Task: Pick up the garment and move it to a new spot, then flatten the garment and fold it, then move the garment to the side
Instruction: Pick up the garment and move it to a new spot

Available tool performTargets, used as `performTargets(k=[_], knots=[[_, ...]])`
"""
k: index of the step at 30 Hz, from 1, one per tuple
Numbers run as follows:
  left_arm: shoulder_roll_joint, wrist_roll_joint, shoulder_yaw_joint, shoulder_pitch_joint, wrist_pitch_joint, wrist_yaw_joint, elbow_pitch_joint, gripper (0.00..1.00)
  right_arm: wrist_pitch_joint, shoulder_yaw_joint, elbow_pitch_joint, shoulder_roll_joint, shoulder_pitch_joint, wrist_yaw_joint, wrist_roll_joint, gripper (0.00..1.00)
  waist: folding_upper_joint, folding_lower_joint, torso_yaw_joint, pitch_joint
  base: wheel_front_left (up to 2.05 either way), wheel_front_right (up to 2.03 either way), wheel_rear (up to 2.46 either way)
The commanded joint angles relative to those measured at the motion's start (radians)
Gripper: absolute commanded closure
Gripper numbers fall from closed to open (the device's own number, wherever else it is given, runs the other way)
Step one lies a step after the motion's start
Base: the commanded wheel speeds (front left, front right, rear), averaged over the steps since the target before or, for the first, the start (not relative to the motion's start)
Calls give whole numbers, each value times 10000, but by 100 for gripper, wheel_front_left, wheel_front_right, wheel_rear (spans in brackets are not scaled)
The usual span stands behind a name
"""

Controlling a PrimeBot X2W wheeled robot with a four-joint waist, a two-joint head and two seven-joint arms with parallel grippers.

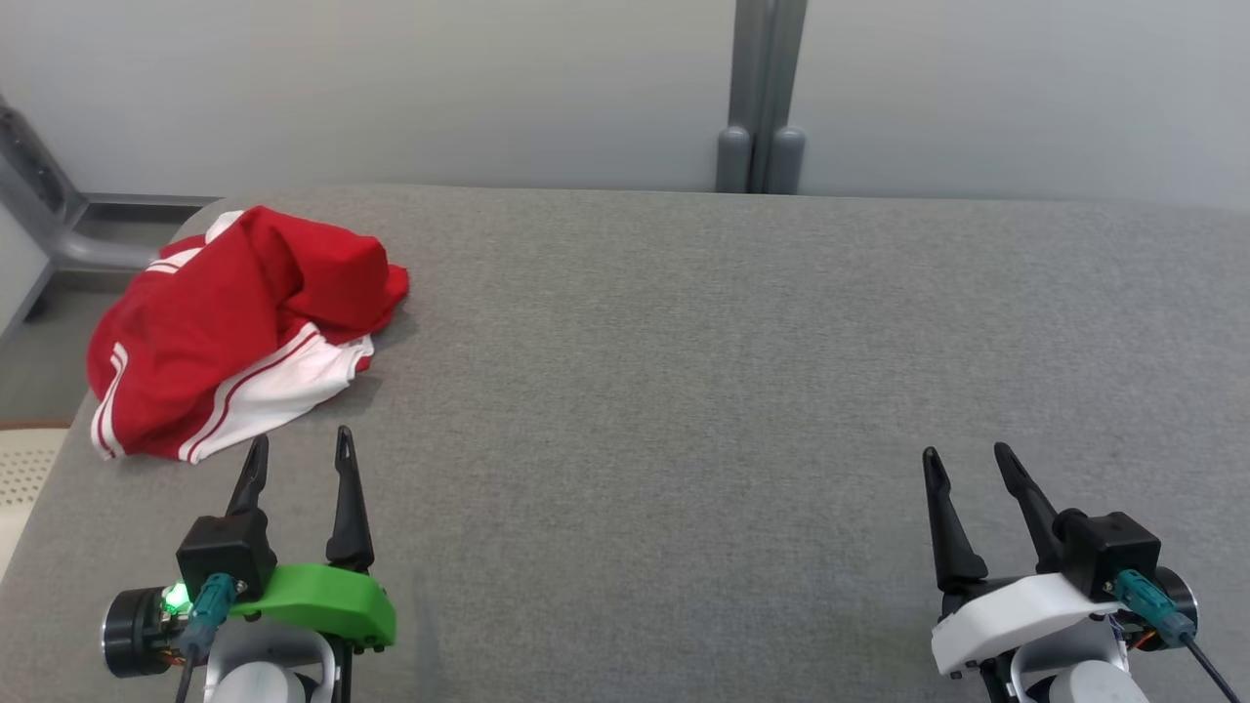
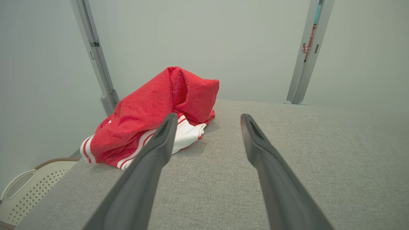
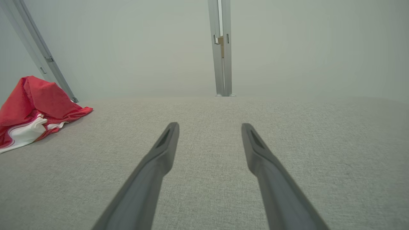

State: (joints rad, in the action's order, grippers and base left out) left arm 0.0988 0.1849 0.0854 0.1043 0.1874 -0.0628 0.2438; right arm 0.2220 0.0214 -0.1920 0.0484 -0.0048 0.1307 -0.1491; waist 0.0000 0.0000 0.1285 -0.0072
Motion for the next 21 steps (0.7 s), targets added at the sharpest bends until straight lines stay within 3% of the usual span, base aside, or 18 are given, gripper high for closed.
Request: performTargets(k=[1, 13, 21], knots=[[75, 74, -43, 20, 83, -85, -33, 0, 74, -3, -31, 34, 76, 1, -85, 0, 0, 0, 639, 79, 0, 0, 0], [371, 294, -344, -58, 295, -165, -26, 0, 258, 111, -277, 35, -14, 1, -195, 0, 0, 0, 2820, 177, 0, 0, 0], [487, 411, -586, -300, 342, -354, -232, 0, 301, 316, -372, 37, -139, 1, -170, 0, 0, 0, 3910, 266, 0, 0, 0]])
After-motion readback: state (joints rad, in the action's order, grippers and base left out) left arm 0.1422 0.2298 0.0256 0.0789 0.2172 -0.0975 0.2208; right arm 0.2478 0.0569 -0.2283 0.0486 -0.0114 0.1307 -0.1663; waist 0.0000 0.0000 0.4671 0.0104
